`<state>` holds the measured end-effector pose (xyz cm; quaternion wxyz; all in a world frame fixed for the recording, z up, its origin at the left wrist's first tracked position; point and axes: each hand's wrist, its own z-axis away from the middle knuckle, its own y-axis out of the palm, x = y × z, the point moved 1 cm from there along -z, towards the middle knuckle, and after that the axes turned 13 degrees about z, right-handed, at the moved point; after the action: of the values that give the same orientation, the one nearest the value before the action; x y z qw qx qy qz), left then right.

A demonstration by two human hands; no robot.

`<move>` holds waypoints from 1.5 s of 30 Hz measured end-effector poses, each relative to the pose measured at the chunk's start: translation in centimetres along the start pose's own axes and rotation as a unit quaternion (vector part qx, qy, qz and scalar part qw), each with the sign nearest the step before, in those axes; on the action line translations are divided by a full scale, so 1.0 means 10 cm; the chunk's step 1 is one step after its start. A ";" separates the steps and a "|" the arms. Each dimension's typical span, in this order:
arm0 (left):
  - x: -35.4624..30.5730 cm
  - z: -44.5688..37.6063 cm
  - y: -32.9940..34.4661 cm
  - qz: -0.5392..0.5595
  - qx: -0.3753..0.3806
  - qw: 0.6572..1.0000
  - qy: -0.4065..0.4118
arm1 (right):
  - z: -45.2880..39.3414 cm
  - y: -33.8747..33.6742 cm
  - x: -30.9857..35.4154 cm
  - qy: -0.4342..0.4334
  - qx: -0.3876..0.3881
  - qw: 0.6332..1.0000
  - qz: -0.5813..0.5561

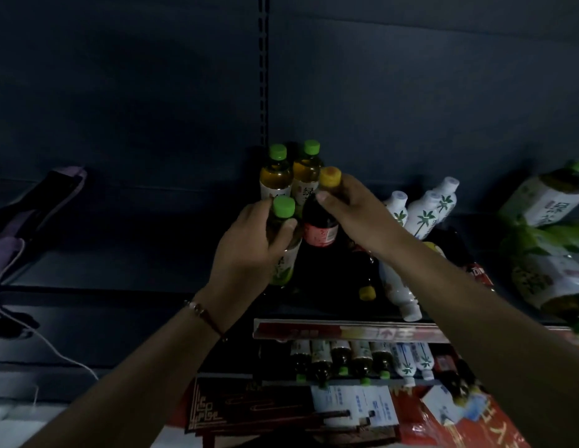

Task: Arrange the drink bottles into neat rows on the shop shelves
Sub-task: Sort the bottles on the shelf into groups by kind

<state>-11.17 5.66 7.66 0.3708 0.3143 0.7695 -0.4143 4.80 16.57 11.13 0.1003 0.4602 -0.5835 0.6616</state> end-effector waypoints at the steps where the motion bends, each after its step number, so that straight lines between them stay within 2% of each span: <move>1: 0.00 -0.02 0.03 0.007 0.010 1.000 -0.005 | -0.03 0.02 0.00 -0.004 -0.003 1.000 0.002; 6: 0.06 0.04 0.06 0.011 0.093 0.996 -0.011 | -0.10 0.06 -0.04 -0.008 -0.035 0.999 -0.018; 8: 0.14 0.10 0.06 -0.017 0.099 0.995 0.012 | -0.07 0.06 -0.08 -0.006 -0.040 0.999 -0.027; 15: 0.17 0.13 0.15 -0.051 0.070 0.996 0.026 | 0.02 0.07 -0.13 -0.016 -0.040 0.999 -0.031; 18: 0.12 0.20 0.19 -0.080 0.029 0.996 0.038 | 0.04 0.05 -0.15 -0.032 -0.015 0.999 -0.030; 21: -0.02 0.32 0.18 -0.122 -0.051 0.983 0.130 | 0.13 -0.03 -0.22 -0.059 0.004 0.998 -0.020; 22: -0.09 0.37 0.20 -0.126 -0.059 0.976 0.166 | 0.20 -0.05 -0.28 -0.068 0.005 0.998 0.000; 24: -0.22 0.44 0.30 -0.117 -0.028 0.973 0.197 | 0.35 -0.10 -0.47 -0.066 -0.005 0.996 0.060; 28: -0.31 0.46 0.76 -0.080 0.106 0.985 0.114 | 0.81 -0.19 -1.07 -0.030 -0.006 0.968 0.248; 33: -0.13 0.40 1.47 -0.075 0.185 0.980 -0.015 | 1.37 -0.12 -1.54 0.017 0.081 0.919 0.385; 35: -0.05 0.40 1.68 -0.087 0.196 0.975 -0.053 | 1.42 -0.10 -1.59 0.024 0.070 0.921 0.383; 38: 0.09 0.42 1.88 -0.078 0.180 0.976 -0.090 | 1.42 -0.09 -1.70 0.013 0.002 0.927 0.374; 42: 0.17 0.44 1.95 -0.080 0.138 0.985 -0.070 | 1.46 -0.17 -1.77 0.003 -0.026 0.936 0.350; 45: 0.13 0.46 1.89 -0.076 0.130 0.986 -0.070 | 1.47 -0.40 -1.65 0.031 -0.031 0.963 0.267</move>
<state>4.54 10.52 -2.79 0.3472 0.2705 0.7028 -0.5589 23.86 11.77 0.34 -0.0480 0.2636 -0.7018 0.6600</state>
